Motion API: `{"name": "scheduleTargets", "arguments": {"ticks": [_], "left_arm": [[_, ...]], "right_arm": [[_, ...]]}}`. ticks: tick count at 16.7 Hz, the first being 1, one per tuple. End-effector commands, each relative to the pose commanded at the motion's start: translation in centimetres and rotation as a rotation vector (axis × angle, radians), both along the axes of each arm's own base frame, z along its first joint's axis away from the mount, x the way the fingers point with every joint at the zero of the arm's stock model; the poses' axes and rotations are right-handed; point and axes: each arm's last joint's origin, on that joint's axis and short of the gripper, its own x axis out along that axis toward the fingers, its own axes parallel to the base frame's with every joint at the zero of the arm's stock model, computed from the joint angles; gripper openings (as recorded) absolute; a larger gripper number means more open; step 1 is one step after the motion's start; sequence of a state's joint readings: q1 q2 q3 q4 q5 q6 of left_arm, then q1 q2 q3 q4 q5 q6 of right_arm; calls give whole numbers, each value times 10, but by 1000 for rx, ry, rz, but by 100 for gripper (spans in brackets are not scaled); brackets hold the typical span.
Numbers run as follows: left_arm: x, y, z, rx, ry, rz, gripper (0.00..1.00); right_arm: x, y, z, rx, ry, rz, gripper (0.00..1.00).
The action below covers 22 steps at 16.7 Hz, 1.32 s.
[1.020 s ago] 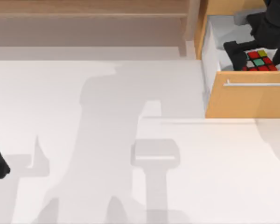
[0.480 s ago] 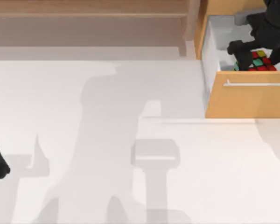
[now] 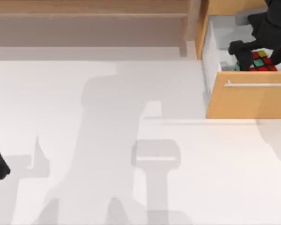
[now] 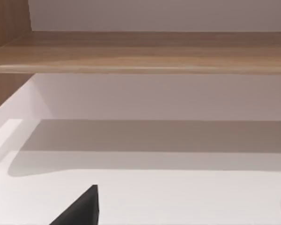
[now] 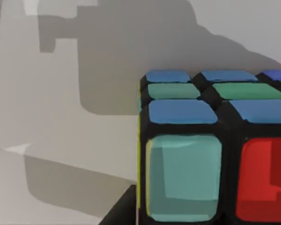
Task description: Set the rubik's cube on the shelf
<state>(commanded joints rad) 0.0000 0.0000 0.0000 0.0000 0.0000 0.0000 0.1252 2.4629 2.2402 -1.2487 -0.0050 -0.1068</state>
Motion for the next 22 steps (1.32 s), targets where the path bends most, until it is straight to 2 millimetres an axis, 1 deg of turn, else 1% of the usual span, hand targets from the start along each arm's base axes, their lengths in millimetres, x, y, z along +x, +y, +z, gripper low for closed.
{"name": "scheduleTargets", "arguments": {"ticks": [8,10,12,15,16,18,20,22], "left_arm": [[0,0,0,0,0,0,100],[0,0,0,0,0,0,100],[0,0,0,0,0,0,100],[0,0,0,0,0,0,100],[0,0,0,0,0,0,100],[0,0,0,0,0,0,100],[0,0,0,0,0,0,100],[0,0,0,0,0,0,100]], "right_arm": [[0,2,1,-1,-1,4,0],[-3,4,5,-24,1,39,0],[-8,6,20,-63,-13,90,0],[-15,1,57,-105,-77,117,0],[-17,0,66,-112,-94,113,0],[-19,-1,75,-113,-107,96,0],[-17,4,74,-100,-99,80,0],[-13,9,63,-75,-73,65,0]]}}
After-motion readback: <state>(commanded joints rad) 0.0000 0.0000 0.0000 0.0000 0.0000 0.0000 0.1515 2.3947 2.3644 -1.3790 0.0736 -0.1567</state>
